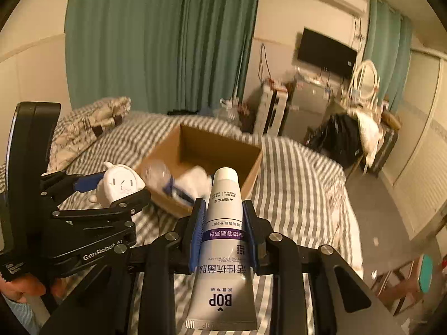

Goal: Organize objects
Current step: 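Carry the toy figure and tube over the box and release both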

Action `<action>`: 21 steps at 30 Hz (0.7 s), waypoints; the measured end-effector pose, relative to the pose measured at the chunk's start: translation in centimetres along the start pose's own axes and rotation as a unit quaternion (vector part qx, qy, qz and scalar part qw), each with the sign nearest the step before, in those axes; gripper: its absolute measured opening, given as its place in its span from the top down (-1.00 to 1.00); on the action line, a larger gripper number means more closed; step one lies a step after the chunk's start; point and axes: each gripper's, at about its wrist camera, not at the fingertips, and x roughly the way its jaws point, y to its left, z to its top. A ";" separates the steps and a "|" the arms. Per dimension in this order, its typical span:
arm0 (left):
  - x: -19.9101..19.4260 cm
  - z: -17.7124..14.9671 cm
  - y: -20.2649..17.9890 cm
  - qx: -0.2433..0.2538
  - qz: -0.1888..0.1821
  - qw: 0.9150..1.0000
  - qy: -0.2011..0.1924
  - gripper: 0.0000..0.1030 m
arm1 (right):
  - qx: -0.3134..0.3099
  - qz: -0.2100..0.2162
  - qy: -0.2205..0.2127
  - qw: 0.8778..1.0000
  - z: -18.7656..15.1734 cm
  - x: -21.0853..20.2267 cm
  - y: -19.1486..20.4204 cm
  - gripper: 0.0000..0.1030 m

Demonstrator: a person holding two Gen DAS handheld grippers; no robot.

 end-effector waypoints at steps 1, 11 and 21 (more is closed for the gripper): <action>0.0 0.8 0.3 -0.001 0.002 1.000 -0.006 -0.24 | -0.004 -0.001 -0.008 1.000 0.9 -0.1 0.1 0.50; 4.2 6.4 2.3 0.005 0.027 0.999 -0.028 -0.24 | -0.020 0.008 -0.051 0.998 7.5 2.8 0.8 0.50; 11.4 7.6 2.7 0.019 0.037 0.999 -0.010 -0.24 | -0.001 0.011 -0.049 0.999 10.6 11.7 0.4 0.50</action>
